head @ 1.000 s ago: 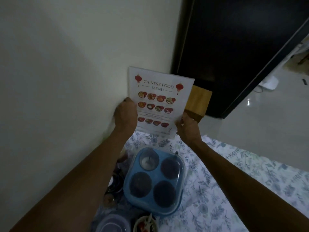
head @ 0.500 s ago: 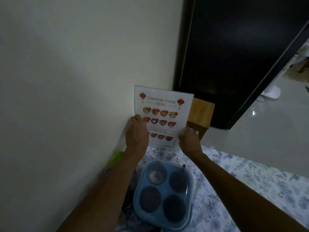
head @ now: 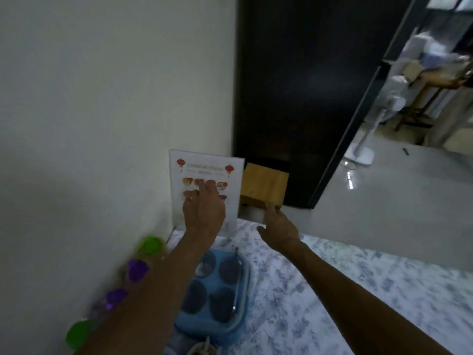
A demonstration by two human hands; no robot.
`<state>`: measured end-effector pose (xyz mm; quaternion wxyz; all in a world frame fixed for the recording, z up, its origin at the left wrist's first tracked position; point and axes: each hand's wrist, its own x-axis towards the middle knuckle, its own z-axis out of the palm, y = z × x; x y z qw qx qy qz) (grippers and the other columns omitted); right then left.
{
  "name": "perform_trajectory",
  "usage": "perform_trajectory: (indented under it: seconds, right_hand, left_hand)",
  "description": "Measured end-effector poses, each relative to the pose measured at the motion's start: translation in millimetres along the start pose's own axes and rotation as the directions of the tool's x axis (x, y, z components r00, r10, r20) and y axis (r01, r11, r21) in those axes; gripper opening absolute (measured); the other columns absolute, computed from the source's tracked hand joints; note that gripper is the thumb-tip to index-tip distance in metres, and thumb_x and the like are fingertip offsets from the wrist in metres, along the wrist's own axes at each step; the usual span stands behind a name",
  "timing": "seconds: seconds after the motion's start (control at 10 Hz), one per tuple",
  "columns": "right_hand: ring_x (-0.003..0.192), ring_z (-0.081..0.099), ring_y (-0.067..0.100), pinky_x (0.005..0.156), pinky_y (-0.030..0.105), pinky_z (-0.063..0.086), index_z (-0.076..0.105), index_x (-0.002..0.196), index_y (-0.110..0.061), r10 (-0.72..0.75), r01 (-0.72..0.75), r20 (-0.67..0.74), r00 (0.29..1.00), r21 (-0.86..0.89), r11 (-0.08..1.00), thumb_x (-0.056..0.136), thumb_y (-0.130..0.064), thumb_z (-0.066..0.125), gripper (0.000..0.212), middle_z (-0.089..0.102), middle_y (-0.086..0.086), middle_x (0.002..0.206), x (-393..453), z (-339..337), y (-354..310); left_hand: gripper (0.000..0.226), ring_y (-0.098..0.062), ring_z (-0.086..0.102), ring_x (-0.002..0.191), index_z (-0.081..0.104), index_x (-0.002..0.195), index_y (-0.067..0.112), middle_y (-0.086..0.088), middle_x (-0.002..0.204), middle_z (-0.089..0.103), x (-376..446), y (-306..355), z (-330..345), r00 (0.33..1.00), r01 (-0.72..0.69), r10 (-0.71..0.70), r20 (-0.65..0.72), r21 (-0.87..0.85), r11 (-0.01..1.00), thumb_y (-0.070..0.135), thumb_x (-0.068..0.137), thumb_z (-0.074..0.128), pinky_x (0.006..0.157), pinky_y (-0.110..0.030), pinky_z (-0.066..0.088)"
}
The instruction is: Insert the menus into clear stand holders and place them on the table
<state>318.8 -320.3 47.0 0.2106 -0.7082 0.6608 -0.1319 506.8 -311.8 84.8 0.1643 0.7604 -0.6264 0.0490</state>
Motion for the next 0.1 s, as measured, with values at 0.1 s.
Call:
perform_trajectory:
  seconds: [0.1]
  right_hand:
    - [0.102,0.064,0.033,0.080,0.039,0.053,0.028,0.142,-0.017,-0.018,0.017,-0.061,0.998,-0.025,1.000,0.091,-0.035,0.063,0.065,0.060,0.015,0.119,-24.9,-29.6,22.8]
  left_hand:
    - [0.038,-0.031,0.065,0.089,0.055,0.118,0.009,-0.014,0.109,0.064,-21.3,42.8,-18.1,0.996,-0.061,0.060,-0.061,-0.010,0.998,0.031,0.089,0.065,0.073,-0.041,0.053]
